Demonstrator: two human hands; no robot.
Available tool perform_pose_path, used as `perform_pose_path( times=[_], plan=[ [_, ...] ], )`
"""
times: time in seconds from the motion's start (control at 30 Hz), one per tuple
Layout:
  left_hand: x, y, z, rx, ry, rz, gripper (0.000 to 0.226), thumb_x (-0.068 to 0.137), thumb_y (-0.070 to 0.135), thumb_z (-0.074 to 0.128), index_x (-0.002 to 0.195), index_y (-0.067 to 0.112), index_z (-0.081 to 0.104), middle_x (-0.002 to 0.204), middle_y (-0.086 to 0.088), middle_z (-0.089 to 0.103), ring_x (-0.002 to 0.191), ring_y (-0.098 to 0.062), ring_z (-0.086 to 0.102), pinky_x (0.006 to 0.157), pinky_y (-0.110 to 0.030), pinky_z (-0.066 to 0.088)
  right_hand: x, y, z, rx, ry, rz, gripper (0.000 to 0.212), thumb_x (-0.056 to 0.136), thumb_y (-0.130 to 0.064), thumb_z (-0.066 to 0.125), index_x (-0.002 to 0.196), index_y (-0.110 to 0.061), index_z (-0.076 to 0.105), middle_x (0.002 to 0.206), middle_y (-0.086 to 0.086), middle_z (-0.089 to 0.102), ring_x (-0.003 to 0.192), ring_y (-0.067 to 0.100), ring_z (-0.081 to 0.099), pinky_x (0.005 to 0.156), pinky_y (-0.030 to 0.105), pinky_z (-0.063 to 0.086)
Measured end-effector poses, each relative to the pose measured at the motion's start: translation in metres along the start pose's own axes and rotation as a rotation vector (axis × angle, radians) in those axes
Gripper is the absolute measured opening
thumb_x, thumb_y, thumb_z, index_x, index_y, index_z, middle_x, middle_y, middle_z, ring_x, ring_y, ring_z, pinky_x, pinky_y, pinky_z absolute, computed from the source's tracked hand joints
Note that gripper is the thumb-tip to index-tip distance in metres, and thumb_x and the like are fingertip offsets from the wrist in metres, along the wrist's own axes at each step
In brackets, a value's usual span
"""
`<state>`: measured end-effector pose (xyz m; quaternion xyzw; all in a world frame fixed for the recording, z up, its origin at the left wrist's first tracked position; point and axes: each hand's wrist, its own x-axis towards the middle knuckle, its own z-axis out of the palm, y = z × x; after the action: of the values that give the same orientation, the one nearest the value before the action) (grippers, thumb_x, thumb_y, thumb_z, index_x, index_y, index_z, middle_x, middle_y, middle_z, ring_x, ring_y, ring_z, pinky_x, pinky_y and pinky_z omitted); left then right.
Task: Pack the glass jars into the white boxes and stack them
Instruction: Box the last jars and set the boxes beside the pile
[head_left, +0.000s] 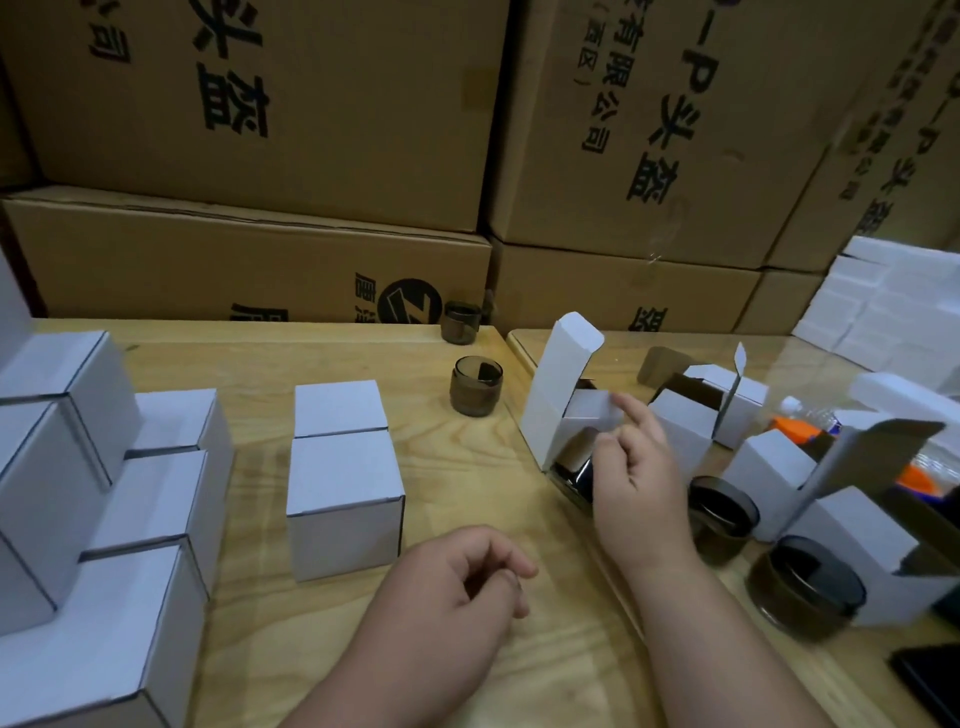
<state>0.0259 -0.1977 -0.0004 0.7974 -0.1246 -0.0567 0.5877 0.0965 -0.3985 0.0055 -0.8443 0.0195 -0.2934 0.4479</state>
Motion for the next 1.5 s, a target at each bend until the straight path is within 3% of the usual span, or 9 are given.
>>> perform_pose_path(
  times=[0.2, 0.33, 0.47, 0.63, 0.9, 1.03, 1.13, 1.33, 1.5],
  plan=[
    [0.000, -0.002, 0.000, 0.001, -0.006, 0.006, 0.037, 0.095, 0.010, 0.061, 0.089, 0.045, 0.069, 0.077, 0.011, 0.076, 0.060, 0.001, 0.057, 0.061, -0.015, 0.045, 0.018, -0.004, 0.001, -0.153, -0.106, -0.062, 0.042, 0.098, -0.038, 0.044, 0.064, -0.013, 0.043, 0.168, -0.016, 0.019, 0.096, -0.039, 0.036, 0.073, 0.035, 0.044],
    [0.000, 0.000, 0.001, -0.014, -0.006, 0.001, 0.038, 0.094, 0.008, 0.059, 0.088, 0.044, 0.070, 0.077, 0.011, 0.076, 0.059, 0.001, 0.055, 0.060, -0.015, 0.044, 0.030, -0.003, -0.011, -0.171, -0.193, -0.054, 0.044, 0.103, -0.034, 0.044, 0.065, -0.014, 0.044, 0.165, -0.023, 0.021, 0.100, -0.040, 0.033, 0.072, 0.022, 0.038],
    [-0.001, 0.000, 0.000, -0.001, -0.008, 0.005, 0.035, 0.094, 0.008, 0.060, 0.087, 0.040, 0.071, 0.076, 0.009, 0.076, 0.060, 0.000, 0.057, 0.061, -0.017, 0.046, 0.030, 0.000, -0.016, -0.195, -0.261, -0.017, 0.034, 0.104, -0.041, 0.048, 0.073, -0.028, 0.056, 0.135, -0.027, 0.045, 0.097, -0.009, 0.053, 0.068, 0.021, 0.039],
    [0.000, -0.001, 0.000, 0.001, -0.005, 0.008, 0.036, 0.095, 0.008, 0.060, 0.087, 0.041, 0.071, 0.076, 0.010, 0.076, 0.060, 0.001, 0.056, 0.061, -0.016, 0.046, 0.030, -0.003, -0.017, -0.228, -0.276, -0.046, 0.027, 0.100, -0.045, 0.058, 0.081, -0.026, 0.060, 0.100, -0.021, 0.050, 0.091, -0.007, 0.052, 0.068, 0.022, 0.039],
    [0.002, -0.005, 0.001, -0.004, -0.016, 0.029, 0.033, 0.092, 0.015, 0.059, 0.089, 0.046, 0.069, 0.078, 0.012, 0.076, 0.059, 0.002, 0.056, 0.060, -0.015, 0.045, 0.028, -0.005, -0.019, -0.261, -0.331, 0.003, 0.027, 0.101, -0.047, 0.057, 0.088, -0.029, 0.073, 0.158, -0.022, 0.034, 0.130, 0.002, 0.043, 0.091, 0.033, 0.040],
    [0.003, -0.006, 0.004, -0.045, 0.020, 0.049, 0.028, 0.084, 0.026, 0.058, 0.094, 0.051, 0.065, 0.084, 0.015, 0.075, 0.064, -0.001, 0.057, 0.065, -0.018, 0.049, 0.020, -0.018, -0.016, -0.108, -0.277, 0.083, 0.029, 0.099, -0.047, 0.059, 0.080, -0.030, 0.072, 0.116, -0.027, 0.064, 0.106, 0.000, 0.060, 0.076, 0.023, 0.044],
    [0.007, -0.008, 0.005, -0.090, 0.106, 0.073, 0.041, 0.075, 0.033, 0.059, 0.106, 0.061, 0.055, 0.100, 0.022, 0.066, 0.071, -0.004, 0.059, 0.073, -0.025, 0.053, 0.006, -0.031, -0.014, -0.067, -0.320, 0.069, 0.028, 0.094, -0.046, 0.065, 0.075, -0.026, 0.069, 0.096, -0.027, 0.067, 0.088, -0.002, 0.063, 0.070, 0.025, 0.048],
    [0.010, -0.014, 0.006, 0.001, 0.173, 0.156, 0.086, 0.059, 0.062, 0.073, 0.128, 0.078, 0.024, 0.127, 0.046, 0.038, 0.119, 0.009, 0.050, 0.091, -0.011, 0.044, -0.042, -0.037, -0.012, -0.106, -0.445, -0.100, 0.034, 0.083, -0.046, 0.075, 0.067, -0.019, 0.062, 0.108, -0.027, 0.061, 0.110, -0.009, 0.057, 0.079, 0.004, 0.041],
    [0.009, -0.012, 0.006, 0.012, 0.147, 0.147, 0.093, 0.056, 0.065, 0.075, 0.130, 0.079, 0.021, 0.124, 0.049, 0.046, 0.113, 0.018, 0.053, 0.099, -0.015, 0.045, -0.012, -0.054, -0.023, -0.006, -0.372, -0.009, 0.042, 0.086, -0.071, 0.041, 0.092, -0.039, 0.068, 0.097, -0.014, 0.069, 0.093, 0.004, 0.064, 0.071, 0.030, 0.051]
  ],
)
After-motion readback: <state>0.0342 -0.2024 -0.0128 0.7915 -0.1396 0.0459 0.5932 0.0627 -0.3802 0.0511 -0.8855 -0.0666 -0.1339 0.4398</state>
